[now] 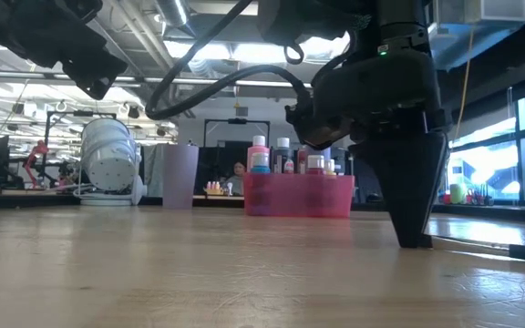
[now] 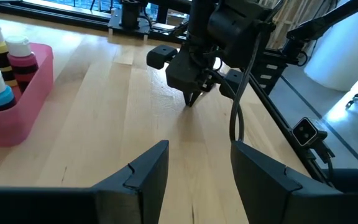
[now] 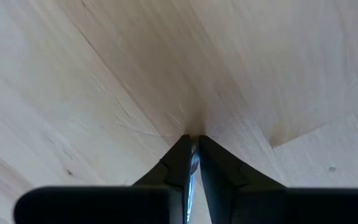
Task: Pick & Place Paint Supplies
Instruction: Put the black paint brush into the purple cup
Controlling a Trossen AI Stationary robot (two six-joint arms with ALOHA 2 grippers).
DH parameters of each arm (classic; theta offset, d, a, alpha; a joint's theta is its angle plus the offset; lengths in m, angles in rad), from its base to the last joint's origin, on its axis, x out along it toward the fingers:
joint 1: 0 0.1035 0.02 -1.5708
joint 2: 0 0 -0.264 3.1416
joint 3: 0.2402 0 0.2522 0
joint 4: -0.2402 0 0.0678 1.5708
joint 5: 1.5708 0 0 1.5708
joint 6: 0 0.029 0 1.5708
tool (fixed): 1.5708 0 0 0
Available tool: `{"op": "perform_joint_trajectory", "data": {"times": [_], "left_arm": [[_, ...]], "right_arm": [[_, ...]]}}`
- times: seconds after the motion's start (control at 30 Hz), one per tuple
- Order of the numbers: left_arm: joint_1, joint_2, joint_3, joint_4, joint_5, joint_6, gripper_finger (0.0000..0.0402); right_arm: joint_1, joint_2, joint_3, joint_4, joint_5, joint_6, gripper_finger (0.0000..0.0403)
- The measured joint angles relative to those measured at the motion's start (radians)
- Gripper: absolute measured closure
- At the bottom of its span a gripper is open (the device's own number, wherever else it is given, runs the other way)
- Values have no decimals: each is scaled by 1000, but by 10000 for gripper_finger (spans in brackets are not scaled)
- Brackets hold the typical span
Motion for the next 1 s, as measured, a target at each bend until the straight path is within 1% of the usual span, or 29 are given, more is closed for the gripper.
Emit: {"op": "perform_joint_trajectory", "data": {"times": [0.53, 0.83, 1.0], "left_arm": [[0, 0, 0, 0, 0, -8, 233], [0, 0, 0, 0, 0, -8, 233], [0, 0, 0, 0, 0, -8, 233]], "right_arm": [[1, 0, 0, -3, 0, 0, 367], [1, 0, 0, -16, -9, 0, 397], [1, 0, 0, -17, -9, 0, 400]]}}
